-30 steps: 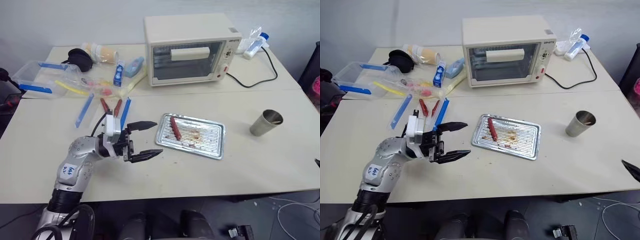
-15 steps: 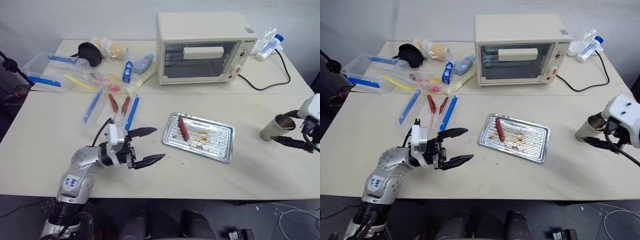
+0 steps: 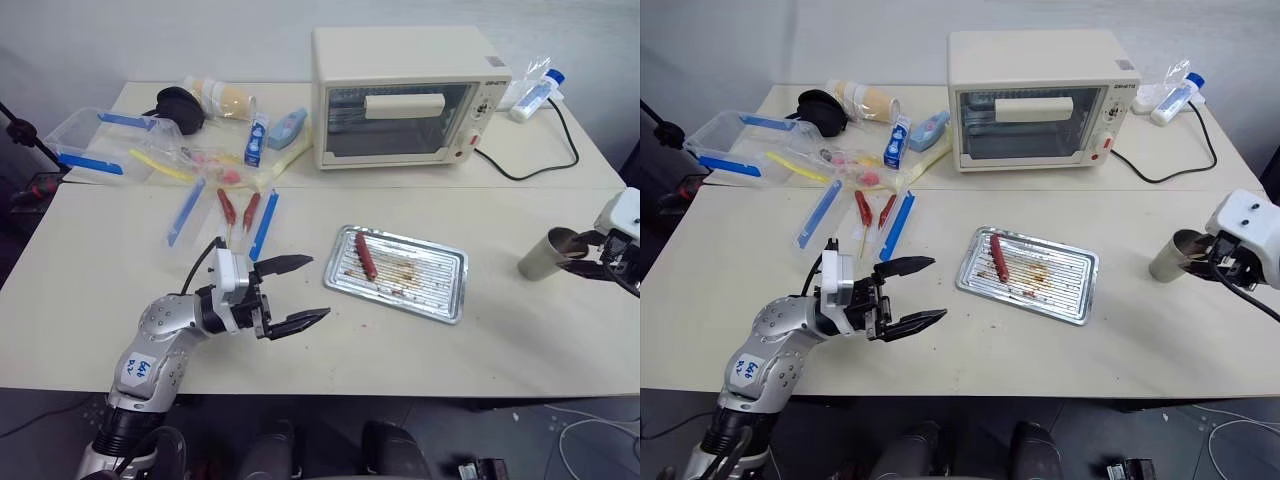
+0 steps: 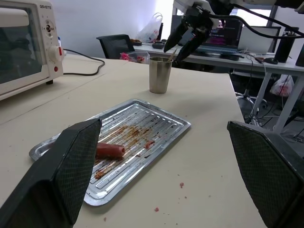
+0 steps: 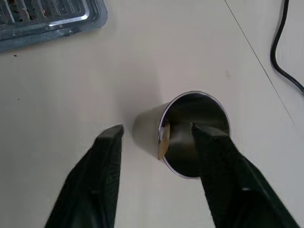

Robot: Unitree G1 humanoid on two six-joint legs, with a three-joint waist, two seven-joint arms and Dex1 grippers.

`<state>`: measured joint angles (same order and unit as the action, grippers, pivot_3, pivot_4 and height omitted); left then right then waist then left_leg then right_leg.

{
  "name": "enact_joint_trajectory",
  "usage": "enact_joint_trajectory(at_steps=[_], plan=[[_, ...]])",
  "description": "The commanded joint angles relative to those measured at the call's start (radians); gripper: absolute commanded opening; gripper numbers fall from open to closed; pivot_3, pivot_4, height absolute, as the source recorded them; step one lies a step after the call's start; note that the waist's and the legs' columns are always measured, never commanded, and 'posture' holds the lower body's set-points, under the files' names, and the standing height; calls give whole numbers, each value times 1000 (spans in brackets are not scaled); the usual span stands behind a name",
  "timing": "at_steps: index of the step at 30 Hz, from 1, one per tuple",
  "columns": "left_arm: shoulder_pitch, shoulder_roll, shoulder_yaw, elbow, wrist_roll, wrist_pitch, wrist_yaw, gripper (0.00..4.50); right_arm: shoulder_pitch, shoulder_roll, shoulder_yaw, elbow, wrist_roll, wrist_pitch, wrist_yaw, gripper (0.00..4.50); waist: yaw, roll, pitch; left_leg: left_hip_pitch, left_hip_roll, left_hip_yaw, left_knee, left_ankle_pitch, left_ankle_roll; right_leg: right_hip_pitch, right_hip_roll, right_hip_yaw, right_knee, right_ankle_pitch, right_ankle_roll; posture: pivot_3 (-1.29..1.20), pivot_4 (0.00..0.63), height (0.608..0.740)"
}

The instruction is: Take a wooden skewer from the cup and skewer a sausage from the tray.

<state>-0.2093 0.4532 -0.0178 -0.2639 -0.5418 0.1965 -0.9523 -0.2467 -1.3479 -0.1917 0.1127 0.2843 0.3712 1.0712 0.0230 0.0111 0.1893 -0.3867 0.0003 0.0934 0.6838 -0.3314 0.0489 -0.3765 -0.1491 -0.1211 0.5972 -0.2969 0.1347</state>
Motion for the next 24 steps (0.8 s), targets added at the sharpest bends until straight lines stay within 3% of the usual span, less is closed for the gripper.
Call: enact_joint_trajectory(at_steps=[1, 4, 11, 20, 24], plan=[[-5, 8, 8, -33, 3, -9, 4, 4500, -28, 7, -3, 16, -28, -19, 11, 1151, 0, 0, 0, 0, 0, 0, 0, 0, 0, 0, 0, 0, 0, 0, 0, 0, 150, 740], [-10, 8, 9, -28, 6, -12, 5, 4500, -49, 11, 6, 35, -42, -26, 21, 69, 0, 0, 0, 0, 0, 0, 0, 0, 0, 0, 0, 0, 0, 0, 0, 0, 150, 740], [-20, 4, 11, -18, 12, -22, 6, 4500, -115, 1, 9, 66, -50, -10, 59, 30, -1, 0, 0, 0, 0, 0, 0, 0, 0, 0, 0, 0, 0, 0, 0, 0, 150, 740], [-41, 0, 19, 20, 12, -37, -9, 4500, -181, -209, -97, 80, 36, 103, 318, 30, -2, 5, 0, 0, 0, 0, 0, 0, 0, 0, 0, -1, 0, 0, 0, 0, 150, 740], [-57, 8, 28, 48, -1, -32, -24, 4500, -250, -269, -133, 60, 112, 181, 366, 30, -6, 5, 1, 0, 1, 0, 0, 0, 0, 0, 0, 0, -1, 0, 0, 0, 150, 740]])
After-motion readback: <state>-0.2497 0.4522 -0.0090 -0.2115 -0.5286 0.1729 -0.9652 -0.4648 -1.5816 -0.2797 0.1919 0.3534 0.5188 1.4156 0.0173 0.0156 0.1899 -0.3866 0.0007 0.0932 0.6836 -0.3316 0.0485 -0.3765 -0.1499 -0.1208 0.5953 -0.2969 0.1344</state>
